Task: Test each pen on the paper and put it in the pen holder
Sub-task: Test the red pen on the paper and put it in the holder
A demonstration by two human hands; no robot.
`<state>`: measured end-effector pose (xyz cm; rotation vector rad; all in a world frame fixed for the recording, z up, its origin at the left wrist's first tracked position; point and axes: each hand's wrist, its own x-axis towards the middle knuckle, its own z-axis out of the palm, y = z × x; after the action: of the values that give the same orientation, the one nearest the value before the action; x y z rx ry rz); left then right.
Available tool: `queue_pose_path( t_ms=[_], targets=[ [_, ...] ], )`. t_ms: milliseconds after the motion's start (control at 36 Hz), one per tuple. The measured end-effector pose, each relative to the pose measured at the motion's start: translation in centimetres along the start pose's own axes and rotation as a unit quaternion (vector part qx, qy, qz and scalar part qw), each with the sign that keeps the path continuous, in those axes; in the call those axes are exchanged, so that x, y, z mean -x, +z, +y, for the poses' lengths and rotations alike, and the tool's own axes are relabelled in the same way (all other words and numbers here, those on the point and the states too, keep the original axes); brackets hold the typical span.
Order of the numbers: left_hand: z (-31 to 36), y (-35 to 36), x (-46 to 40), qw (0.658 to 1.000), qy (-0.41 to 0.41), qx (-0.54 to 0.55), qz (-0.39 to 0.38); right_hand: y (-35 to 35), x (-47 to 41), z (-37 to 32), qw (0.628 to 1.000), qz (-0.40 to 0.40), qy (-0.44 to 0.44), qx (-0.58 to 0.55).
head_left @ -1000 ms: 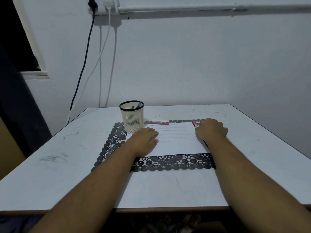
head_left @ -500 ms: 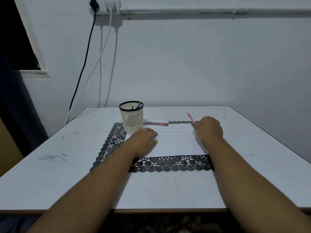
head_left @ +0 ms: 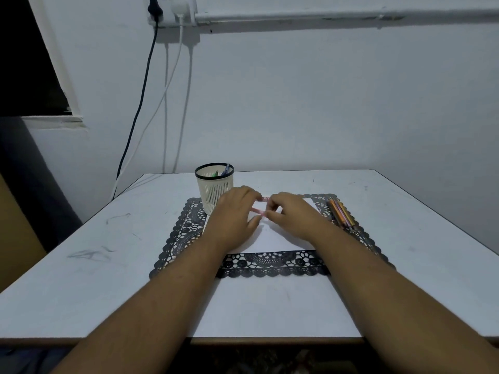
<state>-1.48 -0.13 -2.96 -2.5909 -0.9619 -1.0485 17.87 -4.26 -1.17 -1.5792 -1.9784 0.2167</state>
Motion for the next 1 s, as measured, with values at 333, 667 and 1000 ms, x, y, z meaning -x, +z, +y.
queue_pose_path(
  t_ms=[333, 667, 1000],
  targets=[
    [-0.2, -0.2, -0.2, 0.998, -0.056, 0.002, -0.039, 0.5, 0.4, -0.6, 0.997, -0.008, -0.016, -0.079],
    [-1.2, -0.1, 0.1, 0.988, -0.136, 0.061, -0.045, 0.0, 0.3, 0.0, 0.984, 0.050, 0.030, -0.167],
    [-0.6, -0.6, 0.3, 0.985, -0.127, 0.116, -0.021, 0.1, 0.3, -0.1, 0.981, 0.052, 0.036, -0.186]
  ],
)
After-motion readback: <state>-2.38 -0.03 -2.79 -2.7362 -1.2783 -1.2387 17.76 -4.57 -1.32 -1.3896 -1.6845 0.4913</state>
